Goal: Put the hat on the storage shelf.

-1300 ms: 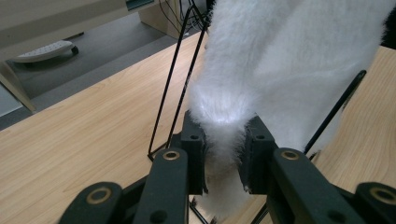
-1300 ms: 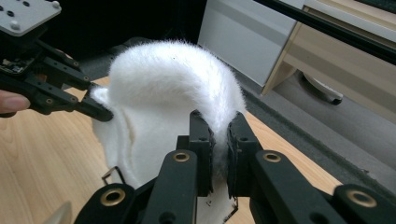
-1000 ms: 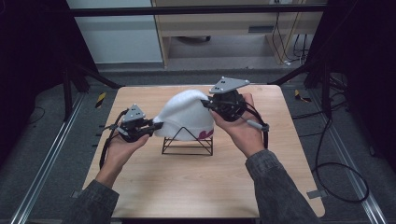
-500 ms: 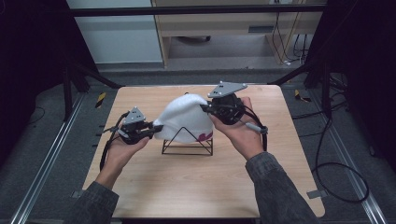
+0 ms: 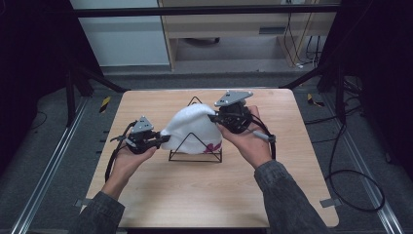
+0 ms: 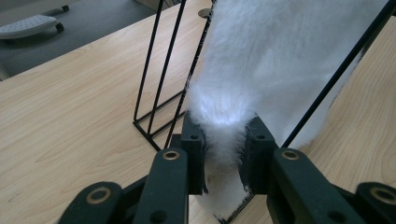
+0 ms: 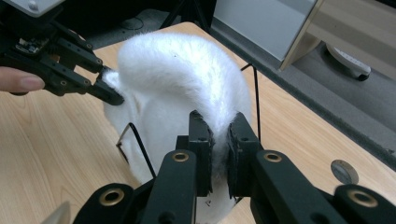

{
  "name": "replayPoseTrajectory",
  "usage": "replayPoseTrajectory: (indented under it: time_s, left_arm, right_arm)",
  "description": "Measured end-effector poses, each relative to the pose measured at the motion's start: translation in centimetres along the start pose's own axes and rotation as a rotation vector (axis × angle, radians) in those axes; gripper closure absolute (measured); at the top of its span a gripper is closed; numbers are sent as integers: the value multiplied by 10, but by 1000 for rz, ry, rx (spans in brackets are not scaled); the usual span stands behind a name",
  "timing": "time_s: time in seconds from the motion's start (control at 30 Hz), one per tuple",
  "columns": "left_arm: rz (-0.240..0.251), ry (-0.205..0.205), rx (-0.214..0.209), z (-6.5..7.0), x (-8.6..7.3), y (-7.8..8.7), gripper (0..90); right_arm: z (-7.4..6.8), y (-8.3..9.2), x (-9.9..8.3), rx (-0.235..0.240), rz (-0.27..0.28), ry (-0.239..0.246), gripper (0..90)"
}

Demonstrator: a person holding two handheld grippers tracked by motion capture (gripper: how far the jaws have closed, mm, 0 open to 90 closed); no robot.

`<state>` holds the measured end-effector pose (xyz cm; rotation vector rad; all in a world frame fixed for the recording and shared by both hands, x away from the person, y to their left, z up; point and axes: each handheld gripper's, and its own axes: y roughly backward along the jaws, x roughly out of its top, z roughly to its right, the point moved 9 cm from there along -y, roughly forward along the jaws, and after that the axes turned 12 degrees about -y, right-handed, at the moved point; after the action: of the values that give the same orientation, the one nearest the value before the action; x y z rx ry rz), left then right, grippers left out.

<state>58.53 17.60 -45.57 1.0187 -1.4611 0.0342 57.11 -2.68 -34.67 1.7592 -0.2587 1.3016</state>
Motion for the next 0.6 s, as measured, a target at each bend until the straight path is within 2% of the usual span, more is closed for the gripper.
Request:
replayPoseTrajectory:
  time_s: [0.23,0.6]
  left_arm:
    - [2,1,-6,1,-3,-1,739]
    - [-21,3,-17,4,-20,-5,736]
  right_arm:
    - [-2,-1,-3,6,-5,-2,826]
    - [-9,-10,-9,20,-21,3,826]
